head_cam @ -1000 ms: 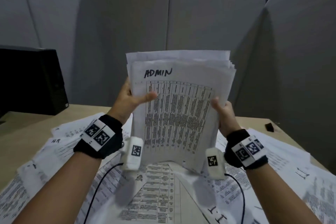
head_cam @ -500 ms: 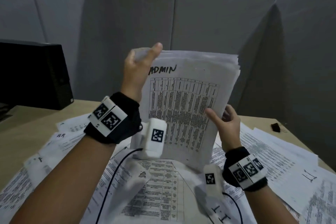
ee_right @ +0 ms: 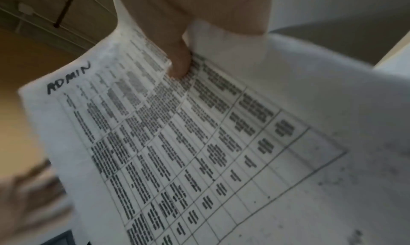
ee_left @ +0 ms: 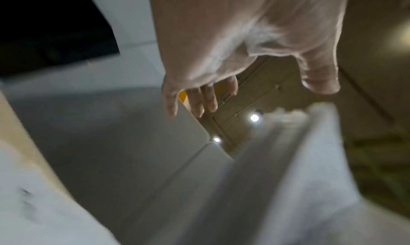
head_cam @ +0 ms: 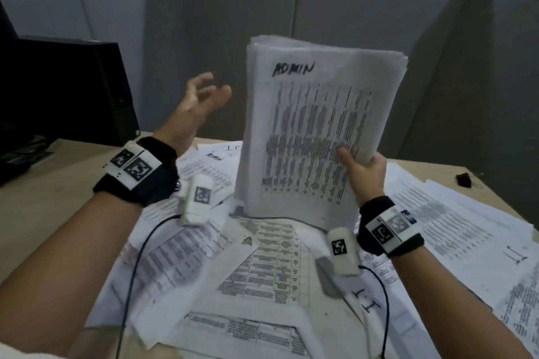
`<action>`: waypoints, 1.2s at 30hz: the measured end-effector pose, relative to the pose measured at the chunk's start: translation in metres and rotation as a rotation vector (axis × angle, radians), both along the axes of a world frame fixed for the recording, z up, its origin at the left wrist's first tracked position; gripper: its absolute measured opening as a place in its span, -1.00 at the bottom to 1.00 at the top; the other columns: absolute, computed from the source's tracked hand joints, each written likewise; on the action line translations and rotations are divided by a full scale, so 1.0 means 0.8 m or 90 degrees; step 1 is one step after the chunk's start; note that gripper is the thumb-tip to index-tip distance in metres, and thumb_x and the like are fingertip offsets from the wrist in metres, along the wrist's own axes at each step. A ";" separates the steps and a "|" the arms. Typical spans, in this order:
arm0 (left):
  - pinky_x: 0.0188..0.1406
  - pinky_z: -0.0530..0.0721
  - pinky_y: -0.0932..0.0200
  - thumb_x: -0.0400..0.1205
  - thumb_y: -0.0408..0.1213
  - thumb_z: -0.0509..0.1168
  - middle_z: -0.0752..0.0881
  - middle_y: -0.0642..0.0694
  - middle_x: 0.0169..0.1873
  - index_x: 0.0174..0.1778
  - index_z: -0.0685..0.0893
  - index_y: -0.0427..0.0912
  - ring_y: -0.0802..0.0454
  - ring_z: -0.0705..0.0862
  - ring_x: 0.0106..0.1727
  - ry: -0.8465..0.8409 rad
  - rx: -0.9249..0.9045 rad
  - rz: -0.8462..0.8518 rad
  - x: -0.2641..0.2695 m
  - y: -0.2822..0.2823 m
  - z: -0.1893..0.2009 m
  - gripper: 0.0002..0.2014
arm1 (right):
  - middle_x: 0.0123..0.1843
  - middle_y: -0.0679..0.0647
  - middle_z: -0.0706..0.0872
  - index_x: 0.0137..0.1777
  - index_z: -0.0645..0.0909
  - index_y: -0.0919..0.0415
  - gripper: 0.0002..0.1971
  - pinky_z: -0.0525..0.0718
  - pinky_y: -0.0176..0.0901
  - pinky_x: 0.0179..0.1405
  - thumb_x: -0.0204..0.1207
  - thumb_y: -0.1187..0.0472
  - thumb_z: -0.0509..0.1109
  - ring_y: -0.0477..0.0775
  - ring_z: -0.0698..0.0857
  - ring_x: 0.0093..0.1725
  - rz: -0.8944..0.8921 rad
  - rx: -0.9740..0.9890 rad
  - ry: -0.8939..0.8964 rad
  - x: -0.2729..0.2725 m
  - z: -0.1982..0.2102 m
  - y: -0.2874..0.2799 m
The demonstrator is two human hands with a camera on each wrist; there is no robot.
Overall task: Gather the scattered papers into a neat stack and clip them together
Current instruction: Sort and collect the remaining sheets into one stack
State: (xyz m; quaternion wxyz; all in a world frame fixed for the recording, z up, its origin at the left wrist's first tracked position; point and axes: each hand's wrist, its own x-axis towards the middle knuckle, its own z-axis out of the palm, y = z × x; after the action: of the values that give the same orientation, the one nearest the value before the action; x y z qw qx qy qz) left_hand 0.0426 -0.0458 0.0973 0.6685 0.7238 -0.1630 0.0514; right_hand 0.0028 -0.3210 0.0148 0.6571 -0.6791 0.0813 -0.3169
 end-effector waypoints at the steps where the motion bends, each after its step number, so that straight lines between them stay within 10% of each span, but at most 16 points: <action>1: 0.22 0.36 0.15 0.17 0.29 0.50 0.48 0.03 0.30 0.39 0.35 0.03 0.15 0.49 0.23 0.041 0.100 0.028 0.007 0.022 -0.020 -0.09 | -0.25 0.03 0.67 0.09 0.64 0.44 -0.73 0.70 -0.36 -0.30 0.42 0.33 0.48 -0.16 0.67 -0.34 -0.038 0.015 -0.009 0.002 0.004 -0.004; 4: 0.25 0.39 0.13 0.50 -0.09 0.43 0.47 -0.18 0.42 0.39 0.45 -0.16 -0.08 0.48 0.37 0.186 0.560 0.108 0.032 0.098 -0.086 -0.43 | -0.27 0.00 0.63 -0.17 0.60 0.26 -0.93 0.68 -0.22 -0.18 0.43 0.34 0.46 0.00 0.67 -0.22 -0.121 0.093 -0.028 0.005 0.024 -0.020; 7: 0.44 0.33 0.11 0.52 0.04 0.38 0.30 -0.20 0.57 0.54 0.26 -0.22 -0.13 0.35 0.54 0.345 0.853 0.089 0.032 0.150 -0.141 -0.25 | -0.09 0.08 0.68 0.02 0.55 0.31 -0.87 0.66 -0.42 -0.24 0.50 0.37 0.39 0.03 0.63 -0.10 -0.108 0.190 -0.035 0.005 0.034 -0.030; 10: 0.52 0.33 -0.01 0.52 0.03 0.37 0.11 -0.22 0.65 0.65 -0.03 -0.19 -0.22 0.29 0.59 0.436 0.764 0.052 0.021 0.159 -0.169 -0.07 | 0.22 0.24 0.66 0.35 0.46 0.48 -0.57 0.63 -0.41 -0.28 0.53 0.31 0.37 0.01 0.64 -0.06 -0.021 0.199 0.113 0.005 0.010 -0.032; 12: 0.53 0.33 -0.03 0.52 0.06 0.36 0.11 -0.24 0.64 0.65 -0.10 -0.21 -0.23 0.26 0.61 0.450 0.757 0.050 0.018 0.152 -0.177 -0.03 | 0.03 0.21 0.70 0.32 0.48 0.50 -0.62 0.63 -0.40 -0.55 0.53 0.36 0.35 0.03 0.76 -0.29 0.059 0.204 0.218 0.003 -0.015 -0.025; 15: 0.34 0.48 0.06 0.56 0.04 0.33 0.32 -0.28 0.57 0.61 0.16 -0.32 -0.17 0.44 0.48 0.426 0.807 0.092 0.028 0.144 -0.169 -0.18 | -0.38 0.15 0.67 0.10 0.54 0.46 -0.77 0.52 -0.40 -0.72 0.53 0.32 0.37 0.08 0.65 -0.51 0.132 0.063 0.425 -0.002 -0.050 -0.005; 18: -0.25 0.57 0.20 0.53 -0.07 0.40 0.68 -0.35 0.24 0.27 0.59 -0.48 -0.10 0.63 -0.07 0.395 0.789 0.144 0.043 0.144 -0.158 -0.44 | -0.77 0.00 0.47 -0.16 0.51 0.44 -0.89 0.35 -0.44 -0.81 0.52 0.41 0.37 -0.07 0.42 -0.81 0.177 -0.025 0.524 0.004 -0.077 0.014; 24: 0.22 0.53 0.03 0.40 0.11 0.47 0.51 -0.33 0.42 0.52 0.30 -0.38 -0.21 0.53 0.39 0.406 0.758 0.251 0.052 0.143 -0.166 -0.08 | -0.40 0.16 0.53 0.11 0.51 0.51 -0.72 0.47 -0.31 -0.74 0.46 0.41 0.43 0.07 0.47 -0.49 0.176 -0.128 0.563 0.024 -0.093 0.026; 36: 0.26 0.62 -0.02 0.06 0.39 0.50 0.69 -0.22 0.19 0.29 0.57 -0.31 -0.17 0.66 0.19 0.434 0.803 0.293 0.080 0.165 -0.177 0.03 | -0.04 0.30 0.67 0.18 0.52 0.46 -0.62 0.68 0.03 -0.08 0.43 0.31 0.48 0.22 0.65 -0.12 0.113 -0.180 0.531 0.031 -0.123 0.026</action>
State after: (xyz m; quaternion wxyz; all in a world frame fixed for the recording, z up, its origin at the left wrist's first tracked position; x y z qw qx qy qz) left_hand 0.1065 0.0862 -0.0440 0.1128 0.9610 0.2098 -0.1404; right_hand 0.0272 -0.2999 -0.0835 0.4934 -0.8364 0.2363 0.0336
